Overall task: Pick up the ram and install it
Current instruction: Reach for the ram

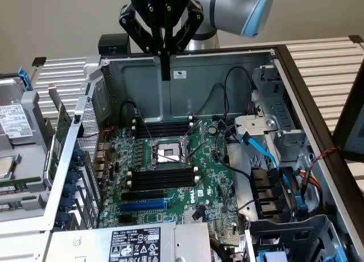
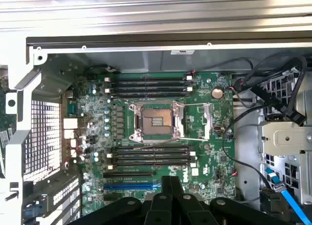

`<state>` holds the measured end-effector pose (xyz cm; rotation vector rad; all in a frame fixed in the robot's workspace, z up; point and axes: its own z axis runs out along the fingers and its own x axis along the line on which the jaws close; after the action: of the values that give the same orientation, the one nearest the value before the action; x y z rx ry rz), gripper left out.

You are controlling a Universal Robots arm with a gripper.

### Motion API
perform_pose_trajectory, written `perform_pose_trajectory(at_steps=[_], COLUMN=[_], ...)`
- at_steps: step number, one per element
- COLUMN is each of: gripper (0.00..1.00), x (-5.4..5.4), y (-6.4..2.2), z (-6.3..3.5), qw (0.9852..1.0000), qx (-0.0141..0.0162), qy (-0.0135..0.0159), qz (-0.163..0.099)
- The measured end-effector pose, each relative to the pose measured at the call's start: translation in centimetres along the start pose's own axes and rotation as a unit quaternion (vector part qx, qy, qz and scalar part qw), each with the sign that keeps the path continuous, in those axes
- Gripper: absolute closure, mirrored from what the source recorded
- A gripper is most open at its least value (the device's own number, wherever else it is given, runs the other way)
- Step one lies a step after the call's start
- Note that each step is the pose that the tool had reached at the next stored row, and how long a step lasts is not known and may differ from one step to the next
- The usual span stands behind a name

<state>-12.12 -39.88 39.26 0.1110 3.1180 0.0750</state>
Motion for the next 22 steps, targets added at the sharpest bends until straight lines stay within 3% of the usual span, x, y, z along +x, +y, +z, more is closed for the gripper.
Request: perform_pose_trajectory(at_steps=[12, 19, 22], gripper=[0.89, 0.89, 0.89], x=[0.0, 1.8, 3.1], y=[0.00, -0.12, -0.24], z=[0.00, -0.03, -0.06], qw=[1.0000, 1.0000, 0.9999], qx=[0.0000, 0.0007, 0.0008], qy=[0.0000, 0.0097, 0.0116], qz=[0.000, 0.001, 0.001])
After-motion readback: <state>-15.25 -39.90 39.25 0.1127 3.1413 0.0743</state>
